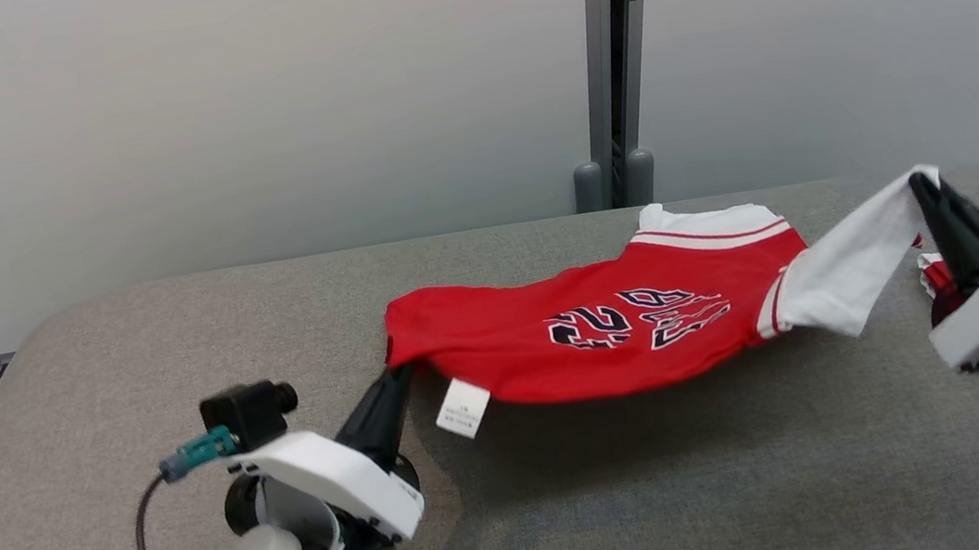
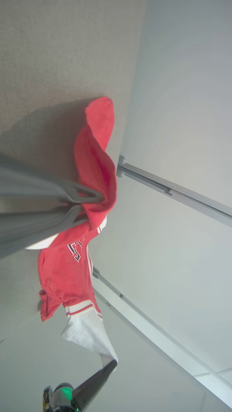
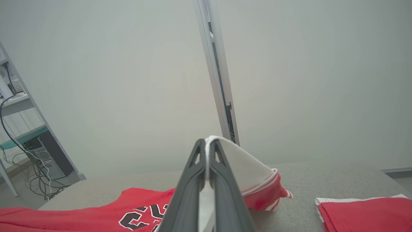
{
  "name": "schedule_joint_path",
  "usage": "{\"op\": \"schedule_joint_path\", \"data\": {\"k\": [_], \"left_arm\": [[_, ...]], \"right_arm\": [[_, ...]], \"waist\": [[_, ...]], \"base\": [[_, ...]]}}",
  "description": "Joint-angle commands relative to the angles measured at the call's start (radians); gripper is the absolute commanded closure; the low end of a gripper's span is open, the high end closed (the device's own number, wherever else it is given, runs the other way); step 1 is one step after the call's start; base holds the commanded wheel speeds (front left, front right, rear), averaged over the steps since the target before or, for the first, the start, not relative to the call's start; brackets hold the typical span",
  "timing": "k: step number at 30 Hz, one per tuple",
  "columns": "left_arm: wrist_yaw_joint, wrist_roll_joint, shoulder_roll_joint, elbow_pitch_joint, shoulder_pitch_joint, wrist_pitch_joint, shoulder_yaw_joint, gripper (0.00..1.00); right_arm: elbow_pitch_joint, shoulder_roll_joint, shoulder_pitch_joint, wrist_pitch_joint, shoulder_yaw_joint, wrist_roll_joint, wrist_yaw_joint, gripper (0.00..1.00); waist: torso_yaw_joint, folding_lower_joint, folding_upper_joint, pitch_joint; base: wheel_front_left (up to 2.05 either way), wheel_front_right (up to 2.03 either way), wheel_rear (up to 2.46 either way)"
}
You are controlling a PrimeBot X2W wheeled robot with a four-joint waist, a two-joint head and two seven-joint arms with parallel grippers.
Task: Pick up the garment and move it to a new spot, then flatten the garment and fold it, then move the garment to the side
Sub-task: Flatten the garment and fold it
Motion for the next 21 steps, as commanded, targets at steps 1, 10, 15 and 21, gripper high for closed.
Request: {"op": "schedule_joint_path", "data": {"k": [1, 10, 15, 21], "left_arm": [[-0.005, -0.014, 0.01, -0.015, -0.027, 0.01, 0.011, 1.0], [0.113, -0.172, 0.035, -0.122, -0.205, 0.213, 0.134, 1.0], [0.15, -0.143, 0.059, -0.105, -0.311, 0.269, 0.121, 1.0], [0.165, -0.098, 0.085, -0.011, -0.481, 0.337, 0.096, 1.0]], "right_arm": [[-0.012, -0.005, -0.019, 0.01, -0.003, 0.007, 0.0, 1.0], [0.019, 0.01, -0.269, 0.058, -0.075, -0.033, 0.0, 1.0], [0.066, 0.035, -0.378, 0.087, -0.066, -0.059, 0.0, 1.0], [0.172, 0.053, -0.565, 0.134, -0.032, -0.057, 0.0, 1.0]], "waist": [[-0.001, 0.0, 0.0, 0.0], [-0.004, 0.0, 0.0, 0.0], [-0.006, 0.0, 0.0, 0.02], [-0.024, 0.0, 0.0, 0.084]], "base": [[0.0, 0.0, 0.0], [0.0, 0.0, 0.0], [0.0, 0.0, 0.0], [0.0, 0.0, 0.0]]}}
